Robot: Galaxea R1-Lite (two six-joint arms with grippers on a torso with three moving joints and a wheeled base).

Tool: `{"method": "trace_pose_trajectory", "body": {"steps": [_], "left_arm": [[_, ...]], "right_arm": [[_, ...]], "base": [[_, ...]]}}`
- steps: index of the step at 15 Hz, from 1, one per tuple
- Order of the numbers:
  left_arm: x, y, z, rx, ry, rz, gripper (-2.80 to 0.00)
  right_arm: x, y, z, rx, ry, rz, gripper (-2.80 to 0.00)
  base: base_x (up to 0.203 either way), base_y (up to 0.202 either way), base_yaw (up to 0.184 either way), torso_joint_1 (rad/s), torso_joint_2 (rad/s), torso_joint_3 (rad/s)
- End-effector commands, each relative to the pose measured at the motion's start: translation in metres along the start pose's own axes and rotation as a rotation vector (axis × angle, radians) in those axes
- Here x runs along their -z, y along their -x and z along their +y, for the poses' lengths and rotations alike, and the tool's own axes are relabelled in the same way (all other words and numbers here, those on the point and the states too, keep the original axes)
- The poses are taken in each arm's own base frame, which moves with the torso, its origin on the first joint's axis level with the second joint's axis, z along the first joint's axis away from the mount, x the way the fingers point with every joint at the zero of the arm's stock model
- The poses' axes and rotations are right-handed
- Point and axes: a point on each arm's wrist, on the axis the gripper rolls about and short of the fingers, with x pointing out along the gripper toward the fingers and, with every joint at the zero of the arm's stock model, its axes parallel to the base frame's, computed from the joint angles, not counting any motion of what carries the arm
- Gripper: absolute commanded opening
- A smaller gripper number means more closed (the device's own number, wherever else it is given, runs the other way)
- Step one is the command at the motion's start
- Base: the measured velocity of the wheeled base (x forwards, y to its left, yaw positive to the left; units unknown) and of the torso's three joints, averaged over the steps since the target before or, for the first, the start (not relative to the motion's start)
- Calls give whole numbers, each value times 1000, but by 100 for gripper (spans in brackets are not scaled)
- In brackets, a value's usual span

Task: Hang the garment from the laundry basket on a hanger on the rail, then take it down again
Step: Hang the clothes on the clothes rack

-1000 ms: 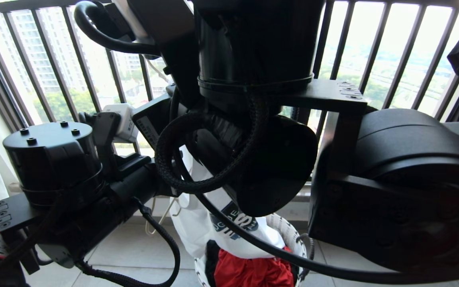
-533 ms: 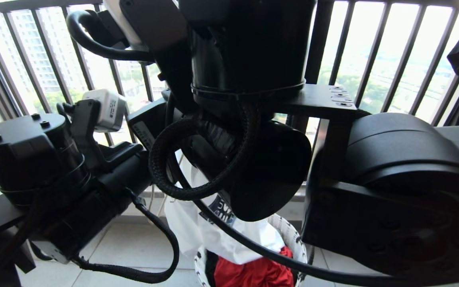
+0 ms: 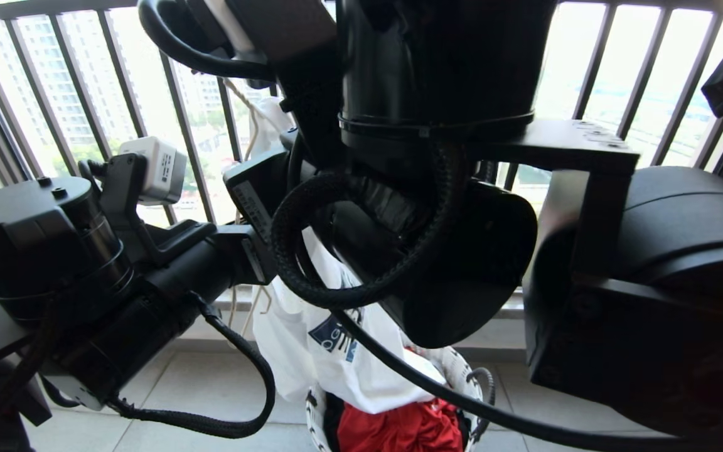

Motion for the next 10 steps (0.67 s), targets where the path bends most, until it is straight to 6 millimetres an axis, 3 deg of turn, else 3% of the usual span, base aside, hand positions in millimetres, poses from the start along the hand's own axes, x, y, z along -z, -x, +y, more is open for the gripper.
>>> {"method": "trace_pose_trajectory", "body": {"steps": [1,5,10], "left_arm": [[-2,2,1,13,5,-8,-280],[-7,28,5,236,23,17,-280],[-2,42,16,416,104,90,-280]], "right_arm": [[-5,20,-17,7,1,-2,-280],[-8,36,-51,53,8,25,-280],[-16,56,-89,95,41,82,-280]], "base": [[0,0,0,0,0,0],[0,0,0,0,0,0],[0,0,0,0,0,0]]}}
